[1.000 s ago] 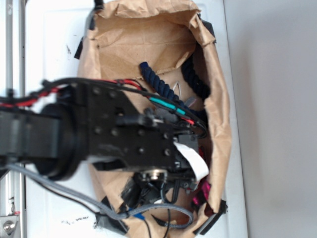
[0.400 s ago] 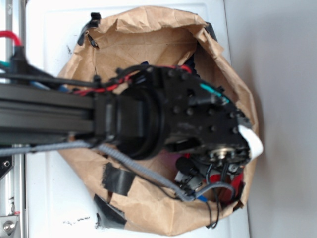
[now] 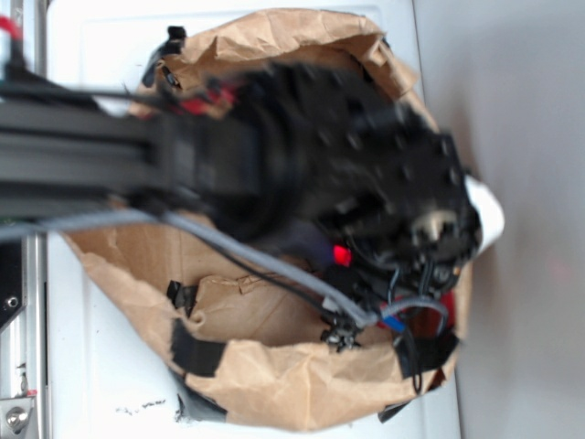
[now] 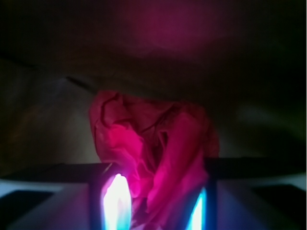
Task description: Grab the red paper.
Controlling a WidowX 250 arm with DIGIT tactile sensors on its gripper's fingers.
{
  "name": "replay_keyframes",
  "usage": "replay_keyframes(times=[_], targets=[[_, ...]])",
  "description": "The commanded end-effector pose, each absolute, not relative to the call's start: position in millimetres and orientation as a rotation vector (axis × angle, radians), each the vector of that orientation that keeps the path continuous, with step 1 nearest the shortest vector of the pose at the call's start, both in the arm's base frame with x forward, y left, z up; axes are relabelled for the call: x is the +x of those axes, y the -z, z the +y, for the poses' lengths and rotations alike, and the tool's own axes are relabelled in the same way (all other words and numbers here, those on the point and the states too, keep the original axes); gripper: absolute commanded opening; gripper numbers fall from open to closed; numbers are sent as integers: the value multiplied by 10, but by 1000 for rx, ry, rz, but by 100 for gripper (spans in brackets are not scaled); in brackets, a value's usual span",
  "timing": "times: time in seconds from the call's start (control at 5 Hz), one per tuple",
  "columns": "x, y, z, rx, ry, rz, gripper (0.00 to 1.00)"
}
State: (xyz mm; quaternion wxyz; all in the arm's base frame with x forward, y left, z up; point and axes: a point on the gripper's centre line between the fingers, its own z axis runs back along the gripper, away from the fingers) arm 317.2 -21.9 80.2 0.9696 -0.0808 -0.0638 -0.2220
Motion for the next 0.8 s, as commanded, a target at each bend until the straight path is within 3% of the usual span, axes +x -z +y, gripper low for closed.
replay_keyframes(times=[0.0,0.2,0.4,0.6], targets=[[2846,-1884,135,-170,218,-268,0],[2492,-2104,153,-200,62,-134,0],[2265,-2169,189,-200,-3,-70,0],[2239,-2150,220,-159,-37,-72,0]])
